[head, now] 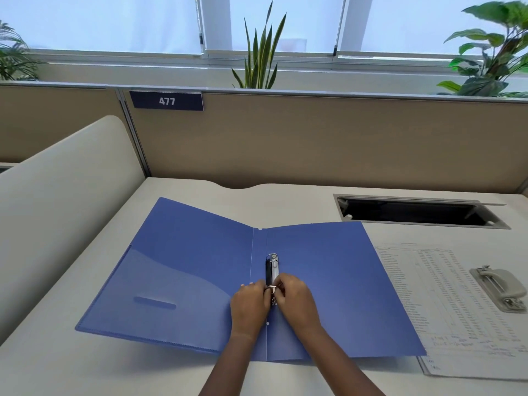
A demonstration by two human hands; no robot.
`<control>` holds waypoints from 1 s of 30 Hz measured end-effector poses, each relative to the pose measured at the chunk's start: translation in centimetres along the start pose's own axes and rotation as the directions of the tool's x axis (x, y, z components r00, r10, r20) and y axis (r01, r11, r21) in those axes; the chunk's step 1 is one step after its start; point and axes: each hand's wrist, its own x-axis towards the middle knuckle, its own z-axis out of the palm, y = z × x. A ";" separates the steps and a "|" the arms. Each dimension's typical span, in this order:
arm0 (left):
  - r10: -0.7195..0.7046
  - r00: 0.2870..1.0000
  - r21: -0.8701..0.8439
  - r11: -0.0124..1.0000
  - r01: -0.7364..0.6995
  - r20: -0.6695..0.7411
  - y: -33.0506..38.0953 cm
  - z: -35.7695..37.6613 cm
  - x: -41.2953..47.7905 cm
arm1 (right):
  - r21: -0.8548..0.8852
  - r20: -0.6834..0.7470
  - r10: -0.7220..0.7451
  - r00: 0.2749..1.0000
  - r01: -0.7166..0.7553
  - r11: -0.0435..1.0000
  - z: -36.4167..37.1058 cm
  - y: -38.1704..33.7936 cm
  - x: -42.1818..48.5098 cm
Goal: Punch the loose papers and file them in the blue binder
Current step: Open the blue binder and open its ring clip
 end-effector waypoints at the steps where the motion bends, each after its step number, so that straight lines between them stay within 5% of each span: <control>1: -0.004 1.000 -0.007 1.000 0.004 -0.002 -0.1 0.0 0.0 | 0.031 -0.010 0.034 0.999 -0.034 0.999 -0.1 -0.2 0.1; 21: 0.075 0.996 0.001 0.997 -0.075 -0.045 -0.9 0.7 0.4 | 0.425 -0.006 0.268 0.964 -0.240 0.873 0.1 1.1 -0.1; 30: 0.080 0.995 -0.014 0.997 -0.081 -0.057 -0.9 0.6 -0.4 | 0.490 0.068 0.257 0.964 -0.257 0.833 0.1 2.0 0.0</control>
